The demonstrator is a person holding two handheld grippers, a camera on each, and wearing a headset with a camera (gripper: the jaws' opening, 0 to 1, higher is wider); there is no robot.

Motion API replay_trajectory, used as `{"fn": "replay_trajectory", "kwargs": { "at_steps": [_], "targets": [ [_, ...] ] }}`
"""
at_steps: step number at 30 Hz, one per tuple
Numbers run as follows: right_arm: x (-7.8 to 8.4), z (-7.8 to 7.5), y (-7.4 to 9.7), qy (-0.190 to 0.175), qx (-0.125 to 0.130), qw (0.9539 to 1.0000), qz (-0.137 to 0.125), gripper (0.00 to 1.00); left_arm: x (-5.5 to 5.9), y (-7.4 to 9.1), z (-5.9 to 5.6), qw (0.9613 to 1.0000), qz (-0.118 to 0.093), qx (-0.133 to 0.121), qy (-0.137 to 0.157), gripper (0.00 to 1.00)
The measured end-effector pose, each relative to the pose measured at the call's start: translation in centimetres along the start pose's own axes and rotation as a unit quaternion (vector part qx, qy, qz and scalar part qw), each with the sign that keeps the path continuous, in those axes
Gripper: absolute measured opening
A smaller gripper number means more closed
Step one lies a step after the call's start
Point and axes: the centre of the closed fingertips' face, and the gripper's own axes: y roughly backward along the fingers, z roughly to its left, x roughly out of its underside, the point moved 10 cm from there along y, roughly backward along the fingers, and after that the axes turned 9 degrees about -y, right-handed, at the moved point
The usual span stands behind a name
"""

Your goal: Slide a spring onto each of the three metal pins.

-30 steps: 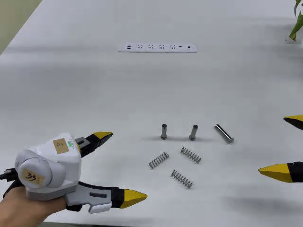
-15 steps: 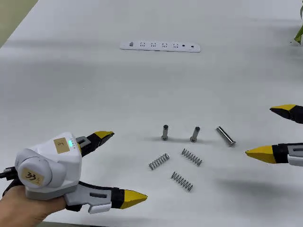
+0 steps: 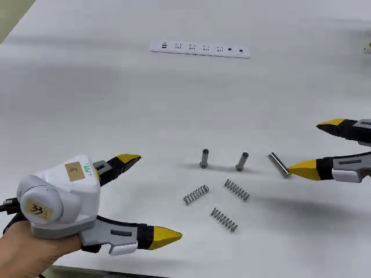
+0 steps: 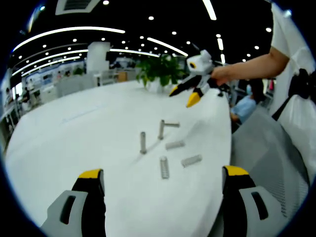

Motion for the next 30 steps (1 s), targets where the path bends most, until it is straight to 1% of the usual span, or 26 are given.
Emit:
{"fn": "replay_trajectory", "kwargs": {
  "at_steps": [3,5,8,9,11,13,14,16,18,23,25,30],
  "targets": [
    [-0.3,-0.3,-0.6,-0.012,0.006,0.9999,0.009,0.69,0.1,0.0,0.0,1.0,-0.002,0.0,0.002,1.0],
    [-0.4,-0.5,-1.1,-0.02,0.011,0.9996,0.017,0.65,0.1,-0.1,0.1,1.0,-0.003,-0.001,0.005,1.0],
    [-0.6,-0.8,-1.8,-0.025,0.021,0.999,0.032,0.59,0.1,-0.1,0.2,0.9999,-0.006,-0.004,0.008,1.0],
    [-0.5,-0.9,-2.1,-0.031,0.027,0.9983,0.041,0.57,0.2,-0.2,0.3,0.9999,-0.006,-0.004,0.009,1.0],
    [-0.6,-1.1,-2.6,-0.047,0.035,0.9972,0.046,0.51,0.2,-0.2,0.3,0.9999,-0.008,-0.005,0.011,1.0],
    [-0.8,-1.8,-3.2,-0.061,0.039,0.9961,0.05,0.45,0.2,-0.2,0.3,0.9999,-0.009,-0.006,0.012,1.0],
    [-0.7,-1.9,-3.5,-0.069,0.045,0.9948,0.059,0.43,0.2,-0.2,0.4,0.9998,-0.01,-0.006,0.013,1.0],
    [-0.6,-1.8,-4.0,-0.071,0.045,0.9944,0.063,0.38,0.3,-0.3,0.4,0.9998,-0.012,-0.006,0.015,1.0],
    [-0.5,-1.6,-4.5,-0.072,0.05,0.9933,0.075,0.34,0.3,-0.4,0.4,0.9997,-0.013,-0.006,0.018,1.0],
    [-0.1,-1.0,-5.4,-0.077,0.055,0.9908,0.097,0.29,0.5,-0.5,0.5,0.9996,-0.015,-0.006,0.023,1.0],
    [0.6,-1.4,-6.1,-0.081,0.057,0.9894,0.106,0.27,0.5,-0.5,0.5,0.9995,-0.017,-0.007,0.025,1.0],
    [0.7,-0.7,-6.7,-0.083,0.065,0.9858,0.13,0.23,0.5,-0.6,0.5,0.9993,-0.02,-0.008,0.031,1.0]
  ]
}}
